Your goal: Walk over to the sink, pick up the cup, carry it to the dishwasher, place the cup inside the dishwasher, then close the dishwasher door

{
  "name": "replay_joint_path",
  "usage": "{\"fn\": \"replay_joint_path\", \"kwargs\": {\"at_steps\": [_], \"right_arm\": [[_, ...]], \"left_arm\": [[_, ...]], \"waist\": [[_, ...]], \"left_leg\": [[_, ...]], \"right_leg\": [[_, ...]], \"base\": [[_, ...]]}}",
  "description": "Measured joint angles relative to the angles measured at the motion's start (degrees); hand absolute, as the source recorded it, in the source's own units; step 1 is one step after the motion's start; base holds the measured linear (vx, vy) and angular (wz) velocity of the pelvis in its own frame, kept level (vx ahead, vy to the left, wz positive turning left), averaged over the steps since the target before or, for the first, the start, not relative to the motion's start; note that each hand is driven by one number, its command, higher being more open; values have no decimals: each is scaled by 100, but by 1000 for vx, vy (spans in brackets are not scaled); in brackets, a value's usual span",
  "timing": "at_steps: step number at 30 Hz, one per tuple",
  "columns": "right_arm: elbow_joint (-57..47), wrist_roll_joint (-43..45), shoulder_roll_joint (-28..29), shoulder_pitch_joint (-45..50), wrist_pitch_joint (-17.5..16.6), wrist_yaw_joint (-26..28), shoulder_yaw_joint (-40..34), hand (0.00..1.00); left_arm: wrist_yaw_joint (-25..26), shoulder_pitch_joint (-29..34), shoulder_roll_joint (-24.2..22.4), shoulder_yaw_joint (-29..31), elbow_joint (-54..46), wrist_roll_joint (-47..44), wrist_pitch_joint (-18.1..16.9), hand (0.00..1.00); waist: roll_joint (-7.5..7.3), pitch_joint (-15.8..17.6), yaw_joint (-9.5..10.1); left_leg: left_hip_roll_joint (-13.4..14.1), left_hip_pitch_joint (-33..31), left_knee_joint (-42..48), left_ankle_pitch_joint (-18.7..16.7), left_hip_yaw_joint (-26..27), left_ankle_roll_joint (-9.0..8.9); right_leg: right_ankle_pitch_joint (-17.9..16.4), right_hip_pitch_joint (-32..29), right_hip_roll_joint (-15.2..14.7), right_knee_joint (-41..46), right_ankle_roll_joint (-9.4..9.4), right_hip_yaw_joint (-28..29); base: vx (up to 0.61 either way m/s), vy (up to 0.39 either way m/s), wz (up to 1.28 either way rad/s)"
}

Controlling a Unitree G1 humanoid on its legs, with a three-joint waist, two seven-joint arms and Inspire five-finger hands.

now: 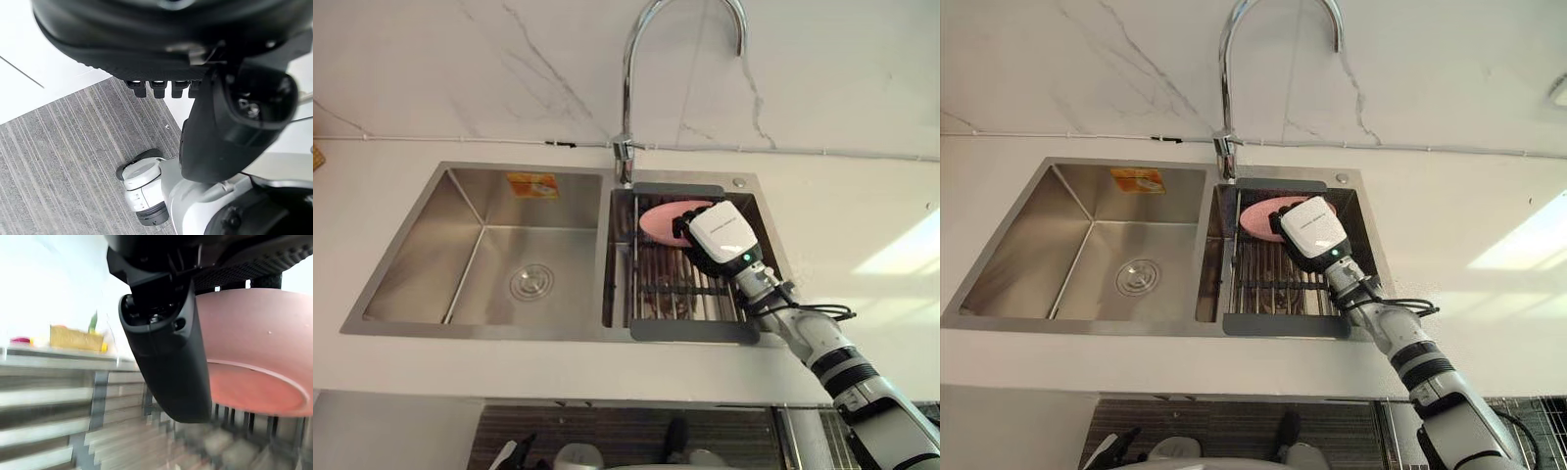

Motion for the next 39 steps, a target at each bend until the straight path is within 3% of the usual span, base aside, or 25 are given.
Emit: {"fn": "replay_joint_path", "kwargs": {"at_steps": [5,11,14,21,25,26,27,28,30,32,33,34,35,36,38,39], "right_arm": [[-1193,486,1,325,-353,-274,-801,0],[-2776,631,2,964,-773,-238,-1405,0],[-3191,634,2,1414,-819,-125,-1733,0],[-3372,638,20,2529,-554,-87,-3182,0],[-3367,869,88,2876,-89,-147,-4138,0],[-3361,912,97,2927,8,-195,-4303,0],[-3340,1003,115,3014,90,-293,-4476,0],[-3326,1043,131,3058,138,-362,-4525,0],[-3180,1217,221,3099,344,-632,-4543,0],[-2827,1440,300,3081,586,-896,-4540,0],[-2600,1482,344,3044,695,-929,-4506,0],[-2448,1519,394,3000,807,-965,-4464,0],[-2121,1551,646,2819,990,-990,-4422,0],[-1880,1670,878,2739,1101,-1095,-4421,0],[-1529,1756,1080,2812,1131,-1296,-4414,0],[-1387,1763,1140,2795,1125,-1298,-4327,0]], "left_arm": [[66,25,-22,20,70,0,-39,100],[121,-69,-62,37,349,-6,-65,100],[138,-128,-76,63,446,-10,-60,100],[158,-78,-67,100,497,-12,-44,100],[117,4,-48,345,457,-16,93,100],[111,28,-32,381,421,-16,156,100],[91,21,-45,480,396,-18,264,100],[91,14,-81,514,380,-30,350,100],[81,16,-2,765,391,-211,678,100],[54,-119,87,913,409,-319,873,100],[50,-185,94,1055,428,-378,946,100],[65,-229,79,1134,430,-452,958,100],[90,-264,7,1283,448,-677,935,100],[169,-364,-97,1412,528,-871,894,100],[268,-393,-76,1478,626,-1173,898,100],[287,-387,-70,1488,670,-1354,907,100]], "waist": [[2,1,-106],[-4,-7,-246],[-28,-28,-273],[-88,-47,-497],[-277,-3,-763],[-324,-16,-771],[-350,-10,-792],[-304,-34,-822],[-514,-93,-1013],[-708,-179,-1096],[-764,-163,-1077],[-858,-114,-1041],[-902,-150,-844],[-896,-120,-748],[-894,-114,-806],[-891,-112,-743]], "left_leg": [[-4,56,-48,-1,85,1],[-16,91,-52,-26,321,48],[-37,87,-40,-37,441,65],[-97,89,117,-178,895,108],[-9,-7,671,-577,1561,125],[12,-19,738,-638,1769,131],[94,-17,751,-663,2033,149],[172,-28,737,-659,2124,157],[241,-139,882,-727,2451,166],[360,-442,1471,-968,2503,125],[386,-602,1591,-1010,2471,216],[246,-706,1502,-1039,2355,321],[-114,-847,884,-609,2157,676],[-33,-891,839,-464,2460,581],[151,-1123,1216,-483,2540,628],[305,-1196,1402,-492,2685,642]], "right_leg": [[9,-18,9,1,5,96],[55,-99,37,5,-6,319],[82,-167,40,30,-9,448],[133,-440,71,256,0,925],[26,-743,191,444,29,1386],[-53,-863,165,511,26,1197],[-338,-1010,103,662,67,854],[-463,-1104,62,811,44,614],[-830,-1587,-490,2387,-411,-326],[-1093,-1656,-595,2731,-388,-797],[-945,-1680,-511,2526,-605,-753],[-784,-1676,-461,2278,-668,-674],[-312,-1495,-179,1271,-484,-346],[-1091,-1557,-374,2255,-509,-796],[-1647,-1344,-737,3051,-354,-1109],[-1658,-1149,-854,3074,-352,-1211]], "base": [[8,29,-9],[-6,33,-19],[-24,28,-21],[-24,42,-38],[-53,39,-81],[-102,59,-119],[-66,33,-103],[-23,20,-101],[23,-18,-71],[57,-51,-40],[9,-35,-43],[-108,73,-76],[-143,98,-114],[-118,79,-96],[-6,-15,-39],[8,-41,-47]]}}
